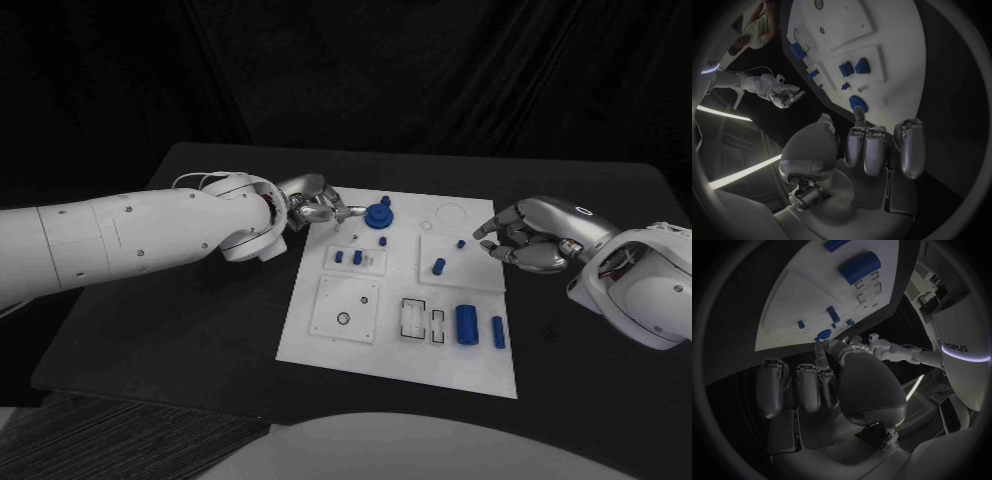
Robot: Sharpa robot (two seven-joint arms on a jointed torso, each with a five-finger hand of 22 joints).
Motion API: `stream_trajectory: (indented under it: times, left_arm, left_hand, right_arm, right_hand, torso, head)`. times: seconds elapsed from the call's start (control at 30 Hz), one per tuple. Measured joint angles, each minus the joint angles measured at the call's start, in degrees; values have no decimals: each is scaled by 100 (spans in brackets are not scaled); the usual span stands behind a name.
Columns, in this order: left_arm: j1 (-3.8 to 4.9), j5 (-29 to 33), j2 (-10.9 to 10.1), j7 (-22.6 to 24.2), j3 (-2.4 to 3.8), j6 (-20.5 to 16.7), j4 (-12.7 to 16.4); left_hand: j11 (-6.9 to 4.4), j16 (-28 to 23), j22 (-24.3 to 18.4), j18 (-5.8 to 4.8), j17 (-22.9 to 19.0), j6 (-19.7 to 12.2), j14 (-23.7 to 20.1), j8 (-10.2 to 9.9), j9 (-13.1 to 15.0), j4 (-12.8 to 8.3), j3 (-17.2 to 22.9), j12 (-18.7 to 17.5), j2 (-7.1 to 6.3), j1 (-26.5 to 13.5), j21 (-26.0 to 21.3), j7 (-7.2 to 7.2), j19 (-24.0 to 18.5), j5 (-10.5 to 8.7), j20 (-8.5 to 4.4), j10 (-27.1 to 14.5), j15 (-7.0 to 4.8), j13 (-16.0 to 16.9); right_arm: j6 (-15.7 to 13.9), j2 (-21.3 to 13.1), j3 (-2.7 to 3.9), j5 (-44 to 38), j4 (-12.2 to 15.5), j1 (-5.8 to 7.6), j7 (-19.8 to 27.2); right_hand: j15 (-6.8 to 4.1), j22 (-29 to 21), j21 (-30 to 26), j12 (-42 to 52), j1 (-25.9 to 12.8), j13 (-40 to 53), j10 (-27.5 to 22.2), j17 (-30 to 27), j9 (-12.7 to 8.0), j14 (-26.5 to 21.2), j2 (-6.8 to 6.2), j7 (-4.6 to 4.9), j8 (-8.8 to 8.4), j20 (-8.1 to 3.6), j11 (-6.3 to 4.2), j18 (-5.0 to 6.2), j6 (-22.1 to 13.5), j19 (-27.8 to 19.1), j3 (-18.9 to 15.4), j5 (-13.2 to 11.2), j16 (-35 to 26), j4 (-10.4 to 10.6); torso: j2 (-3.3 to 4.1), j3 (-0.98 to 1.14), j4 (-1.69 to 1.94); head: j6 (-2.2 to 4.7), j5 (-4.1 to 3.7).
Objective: Assemble the parts on the task board
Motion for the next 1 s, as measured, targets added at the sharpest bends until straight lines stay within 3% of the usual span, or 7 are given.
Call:
stream_trajectory:
  times: [0.13,0.17,0.2,0.3,0.47,0.67,1.0]
  left_arm:
    - [18,-131,64,715,0,-464,-142]
    - [22,-181,95,878,1,-545,-192]
    - [27,-268,147,1081,2,-638,-265]
    - [31,-522,282,1467,4,-783,-452]
    - [31,-1126,533,1911,3,-872,-778]
    - [10,-2022,749,2102,2,-871,-953]
    - [-28,-2908,920,2178,1,-747,-984]
  left_hand:
    - [242,0,0,1,0,-578,0,-376,-468,-121,68,-952,20,828,-262,267,-37,764,178,-601,203,0]
    - [296,0,0,1,0,-789,0,-476,-590,-179,129,-1532,14,1101,-359,307,-87,987,223,-1209,249,-78]
    - [353,-128,0,0,0,-977,5,-538,-719,-299,249,-2861,9,1570,-495,363,-210,1252,260,-2773,315,-661]
    - [520,-606,0,0,0,-1127,1,-586,-1162,-358,537,-4399,-38,2385,-562,440,-338,1284,337,-4196,450,-1496]
    - [705,-776,0,95,2,-798,-1,-987,-2660,-221,1214,-5875,-397,3318,-507,385,-336,1182,604,-4470,609,-3137]
    - [533,-821,0,97,4,-256,5,-1414,-3847,-329,1548,-6453,-807,3537,-465,-72,-225,833,439,-4465,328,-4286]
    - [435,-821,0,96,4,370,7,-1430,-4407,-414,1759,-6349,-1025,3438,-444,-88,-194,774,371,-4174,309,-4783]
  right_arm:
    - [-31,-12,0,0,18,0,2]
    - [-38,-12,1,0,19,0,2]
    - [-46,-13,1,0,20,0,3]
    - [-61,-12,1,0,20,0,5]
    - [-76,3,1,0,11,0,10]
    - [-81,7,1,4,5,0,17]
    - [-82,10,1,10,-12,0,24]
  right_hand:
    - [0,0,0,0,0,0,0,0,0,0,0,0,0,0,0,0,0,0,0,0,0,0]
    - [0,0,0,0,0,0,0,0,0,0,0,0,0,0,0,0,0,0,0,0,0,0]
    - [0,0,0,0,0,0,0,0,0,0,0,0,0,0,0,0,0,0,0,0,0,0]
    - [0,0,0,0,0,0,0,0,0,0,0,0,0,0,0,0,0,0,0,0,0,0]
    - [0,0,0,0,0,0,0,0,0,0,0,0,0,0,0,0,0,0,0,0,0,0]
    - [0,-1,0,0,0,0,0,0,0,0,0,0,0,0,0,0,0,0,0,0,0,0]
    - [0,-1,0,0,0,0,0,0,0,0,0,0,0,0,0,0,0,0,0,0,0,0]
  torso:
    - [0,5,-1]
    - [0,6,-1]
    - [0,6,-1]
    - [-3,6,-5]
    - [-10,6,-15]
    - [-5,7,-15]
    - [41,-8,-18]
  head:
    - [0,-4]
    - [0,-4]
    - [0,-5]
    - [0,-13]
    - [0,-36]
    - [0,-93]
    - [0,-59]
